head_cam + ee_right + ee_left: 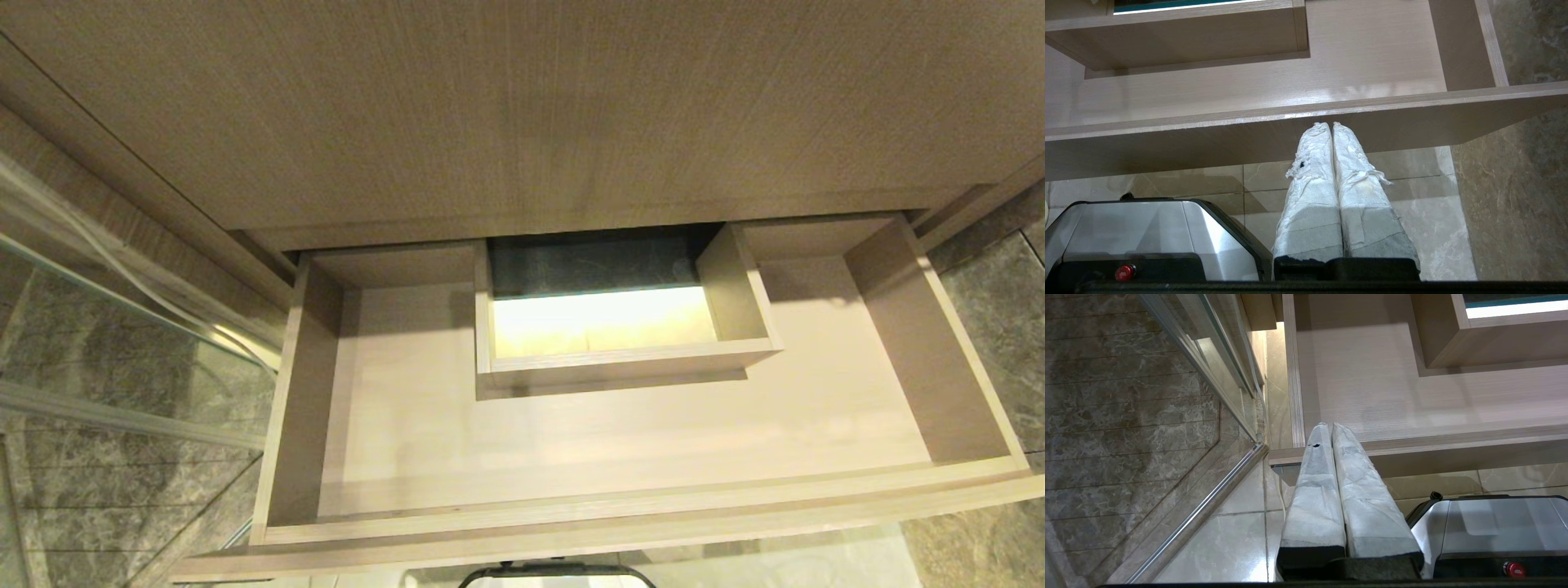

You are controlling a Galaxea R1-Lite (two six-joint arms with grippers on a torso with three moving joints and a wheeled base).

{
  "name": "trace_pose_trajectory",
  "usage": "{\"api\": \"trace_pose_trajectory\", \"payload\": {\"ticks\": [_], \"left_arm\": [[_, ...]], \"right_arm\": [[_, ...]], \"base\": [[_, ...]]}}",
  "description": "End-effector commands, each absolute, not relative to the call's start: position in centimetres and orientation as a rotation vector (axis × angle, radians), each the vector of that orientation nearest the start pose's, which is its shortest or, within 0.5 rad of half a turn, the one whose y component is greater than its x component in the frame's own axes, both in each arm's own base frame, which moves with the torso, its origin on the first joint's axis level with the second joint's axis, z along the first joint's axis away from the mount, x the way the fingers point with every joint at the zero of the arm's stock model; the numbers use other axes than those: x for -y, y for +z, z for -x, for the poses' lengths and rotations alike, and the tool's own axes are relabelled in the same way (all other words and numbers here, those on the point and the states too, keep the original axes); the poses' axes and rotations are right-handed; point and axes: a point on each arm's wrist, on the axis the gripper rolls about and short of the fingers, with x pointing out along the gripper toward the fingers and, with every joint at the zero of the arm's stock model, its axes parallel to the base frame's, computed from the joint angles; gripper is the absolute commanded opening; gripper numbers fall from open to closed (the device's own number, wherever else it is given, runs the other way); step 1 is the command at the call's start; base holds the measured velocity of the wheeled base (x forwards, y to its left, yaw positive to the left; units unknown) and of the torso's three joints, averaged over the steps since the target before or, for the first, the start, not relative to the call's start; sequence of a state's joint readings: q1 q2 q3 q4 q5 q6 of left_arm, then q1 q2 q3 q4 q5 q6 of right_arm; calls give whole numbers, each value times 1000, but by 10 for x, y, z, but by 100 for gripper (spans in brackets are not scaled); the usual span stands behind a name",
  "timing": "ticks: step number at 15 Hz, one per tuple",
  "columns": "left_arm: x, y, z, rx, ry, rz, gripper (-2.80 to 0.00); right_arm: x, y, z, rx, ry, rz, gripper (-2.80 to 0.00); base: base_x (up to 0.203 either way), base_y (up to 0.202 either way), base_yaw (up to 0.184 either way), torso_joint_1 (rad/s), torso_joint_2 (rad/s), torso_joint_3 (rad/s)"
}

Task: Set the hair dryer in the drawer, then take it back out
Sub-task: Pick up the hairdryer

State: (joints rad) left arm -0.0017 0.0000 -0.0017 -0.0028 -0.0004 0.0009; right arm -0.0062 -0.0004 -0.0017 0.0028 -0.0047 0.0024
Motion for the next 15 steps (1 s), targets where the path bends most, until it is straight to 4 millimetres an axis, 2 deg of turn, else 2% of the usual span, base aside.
{"api": "trace_pose_trajectory", "payload": {"ticks": [1, 15], "left_arm": [[0, 76, 23, 3, -2, -2, -280], [0, 76, 23, 5, -2, -2, -280]], "right_arm": [[0, 75, 23, -2, -11, -3, -280], [0, 75, 23, 0, -9, 0, -280]], "base": [[0, 0, 0, 0, 0, 0], [0, 0, 0, 9, -12, -2]]}}
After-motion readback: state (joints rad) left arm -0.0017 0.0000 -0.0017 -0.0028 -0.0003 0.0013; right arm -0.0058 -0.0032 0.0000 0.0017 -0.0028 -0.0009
